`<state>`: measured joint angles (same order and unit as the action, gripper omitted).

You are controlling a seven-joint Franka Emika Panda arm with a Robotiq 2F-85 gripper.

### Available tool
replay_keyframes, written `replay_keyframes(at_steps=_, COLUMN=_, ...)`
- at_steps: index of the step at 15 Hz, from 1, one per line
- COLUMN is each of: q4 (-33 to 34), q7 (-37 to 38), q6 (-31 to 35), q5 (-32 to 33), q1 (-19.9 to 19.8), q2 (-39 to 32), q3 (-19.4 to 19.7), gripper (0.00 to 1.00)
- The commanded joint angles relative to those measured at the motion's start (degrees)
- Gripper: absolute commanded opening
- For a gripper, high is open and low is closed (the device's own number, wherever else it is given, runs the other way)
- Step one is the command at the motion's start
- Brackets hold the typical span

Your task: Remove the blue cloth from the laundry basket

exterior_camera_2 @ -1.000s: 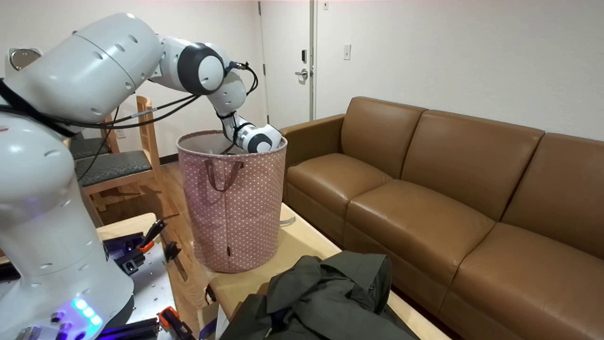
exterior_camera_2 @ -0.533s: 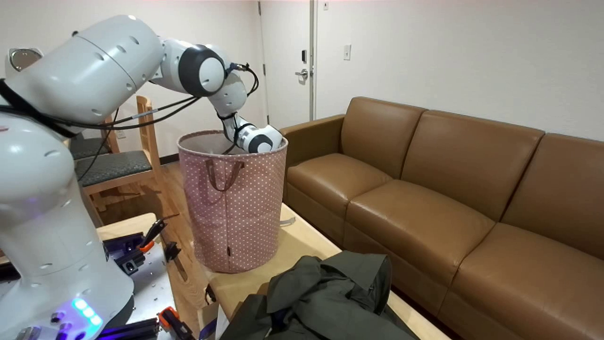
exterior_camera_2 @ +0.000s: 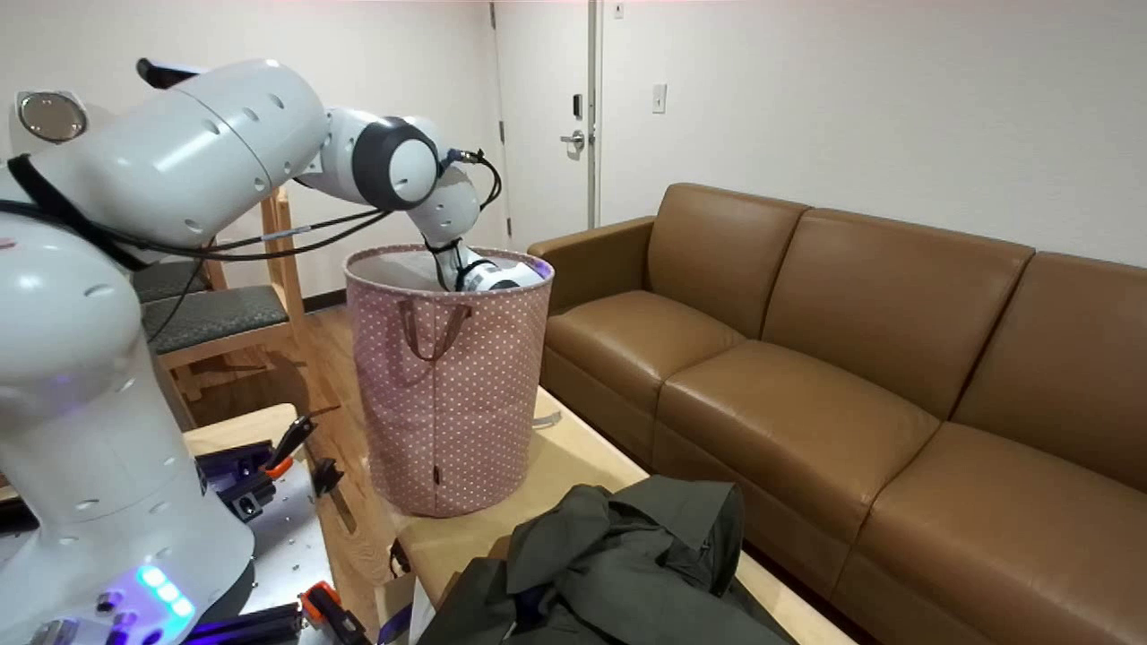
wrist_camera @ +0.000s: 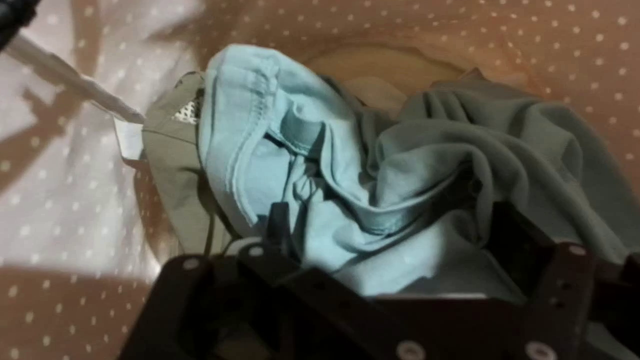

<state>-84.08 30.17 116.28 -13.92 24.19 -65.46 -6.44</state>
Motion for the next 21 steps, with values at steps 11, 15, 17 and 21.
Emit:
replay_keyframes(at_steps=11, q4=14.88, q7=-0.66, q6=-4.74, q5=-0.23, q1=-1.15, q2=-13.28, q3=-1.74, gripper=0.75)
replay_keyframes(at_steps=15, q4=16.72, q7=-0.55, q6=-5.56, q5=-0.23, q1=-1.18, q2=-14.0, q3=-1.71, gripper=0.53)
replay_keyframes(at_steps=17, q4=16.97, q7=-0.64, q6=-5.58, q5=-0.27, q1=-1.23, q2=-13.93, q3=-1.78, gripper=0.4)
replay_keyframes(at_steps=21, q4=15.69, q7=-1.11, q6=-4.28, q5=-0.54, q1=-1.36, q2=-12.71, q3=-2.21, gripper=0.14)
